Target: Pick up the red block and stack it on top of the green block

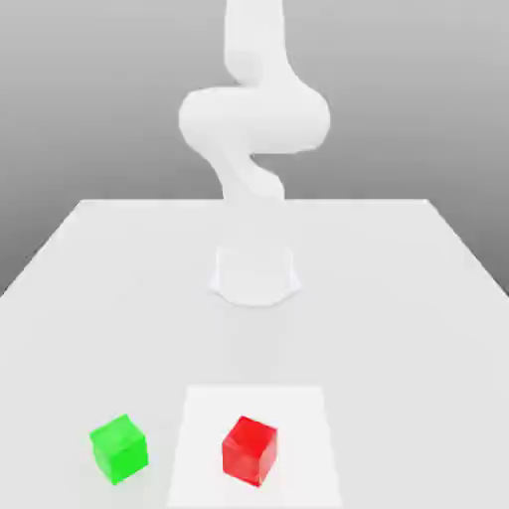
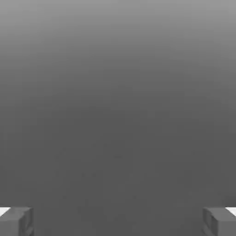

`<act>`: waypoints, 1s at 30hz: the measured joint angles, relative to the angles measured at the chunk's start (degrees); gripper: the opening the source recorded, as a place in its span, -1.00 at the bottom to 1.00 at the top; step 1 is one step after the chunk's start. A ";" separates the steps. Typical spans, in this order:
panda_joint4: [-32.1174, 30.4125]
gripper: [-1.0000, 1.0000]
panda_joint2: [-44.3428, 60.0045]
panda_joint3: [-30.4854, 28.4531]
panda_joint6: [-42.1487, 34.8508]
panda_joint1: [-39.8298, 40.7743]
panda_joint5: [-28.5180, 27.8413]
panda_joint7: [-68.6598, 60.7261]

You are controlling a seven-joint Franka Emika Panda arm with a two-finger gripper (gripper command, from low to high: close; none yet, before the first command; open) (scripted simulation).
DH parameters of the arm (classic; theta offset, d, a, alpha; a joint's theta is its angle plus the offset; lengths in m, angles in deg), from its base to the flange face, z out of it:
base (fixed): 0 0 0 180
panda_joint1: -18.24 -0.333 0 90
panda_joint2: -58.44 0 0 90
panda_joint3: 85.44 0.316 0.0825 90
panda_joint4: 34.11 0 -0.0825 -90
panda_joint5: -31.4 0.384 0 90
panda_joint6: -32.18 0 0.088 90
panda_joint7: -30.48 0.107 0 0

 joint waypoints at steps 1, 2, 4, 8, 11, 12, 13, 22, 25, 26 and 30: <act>-0.63 0.00 2.08 -1.06 0.92 -1.12 0.24 -2.64; -1.24 0.00 4.07 -2.08 1.81 -2.17 0.49 -5.18; -2.43 0.00 7.97 -3.81 3.53 -3.92 1.22 -10.31; -4.77 0.00 15.63 -7.54 6.96 -7.75 2.42 -20.25; -6.53 0.00 21.41 -9.75 9.52 -10.01 3.70 -27.97; -7.10 0.00 23.35 -10.36 10.35 -10.64 4.17 -30.58; -7.68 0.00 25.29 -10.90 11.18 -11.21 4.64 -33.19; -12.95 0.00 42.43 -13.09 18.87 -13.76 6.70 -55.02; -14.60 0.00 47.83 -12.79 21.65 -13.03 5.49 -60.67; -14.66 0.00 49.75 -12.36 22.99 -12.69 5.95 -62.00; -13.62 0.00 57.94 -8.69 29.39 -10.01 10.62 -66.39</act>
